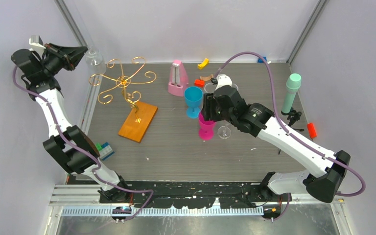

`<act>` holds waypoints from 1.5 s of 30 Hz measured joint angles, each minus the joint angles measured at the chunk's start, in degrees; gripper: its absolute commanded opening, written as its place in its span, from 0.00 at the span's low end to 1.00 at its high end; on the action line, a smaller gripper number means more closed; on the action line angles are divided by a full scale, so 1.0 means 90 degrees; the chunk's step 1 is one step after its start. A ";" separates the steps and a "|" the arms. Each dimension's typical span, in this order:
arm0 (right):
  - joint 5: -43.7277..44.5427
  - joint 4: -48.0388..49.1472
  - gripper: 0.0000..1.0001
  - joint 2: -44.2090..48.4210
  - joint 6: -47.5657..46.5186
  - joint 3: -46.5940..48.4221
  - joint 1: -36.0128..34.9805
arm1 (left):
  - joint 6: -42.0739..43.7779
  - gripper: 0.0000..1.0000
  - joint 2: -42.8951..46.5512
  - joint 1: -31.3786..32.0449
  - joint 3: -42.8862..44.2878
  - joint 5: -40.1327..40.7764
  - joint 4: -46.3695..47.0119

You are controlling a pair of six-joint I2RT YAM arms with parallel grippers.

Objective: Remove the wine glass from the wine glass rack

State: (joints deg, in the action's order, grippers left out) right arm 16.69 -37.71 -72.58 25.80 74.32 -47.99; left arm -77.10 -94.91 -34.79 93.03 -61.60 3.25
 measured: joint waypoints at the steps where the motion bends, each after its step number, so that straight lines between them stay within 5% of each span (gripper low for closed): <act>1: -0.0007 -0.0002 0.54 0.0000 0.0002 -0.0002 0.0000 | -0.0066 0.00 -0.0002 0.0000 0.0073 0.0024 0.0022; 18: -0.0457 0.0449 0.58 -0.0005 0.0347 -0.0002 0.0000 | -0.1702 0.00 0.0255 0.0000 0.0284 0.0350 0.0933; 25: -0.0867 0.0984 0.71 -0.0027 0.0746 -0.0002 0.0000 | -0.2259 0.00 0.0852 0.0085 0.0180 0.0573 0.1205; 38: -0.2169 0.4350 0.76 -0.0296 0.2302 -0.0291 0.0000 | -0.3339 0.00 0.2322 0.0610 -0.0954 0.1127 0.1506; 45: -0.2613 0.6550 0.78 -0.1209 0.3521 -0.0364 -0.0007 | -0.4325 0.00 0.2897 0.0687 -0.1979 0.1324 0.2569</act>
State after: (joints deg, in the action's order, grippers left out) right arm -6.83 21.23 -83.46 57.49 71.05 -48.05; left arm -116.03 -68.84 -28.60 75.22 -49.69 26.37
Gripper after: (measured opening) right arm 0.774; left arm 0.031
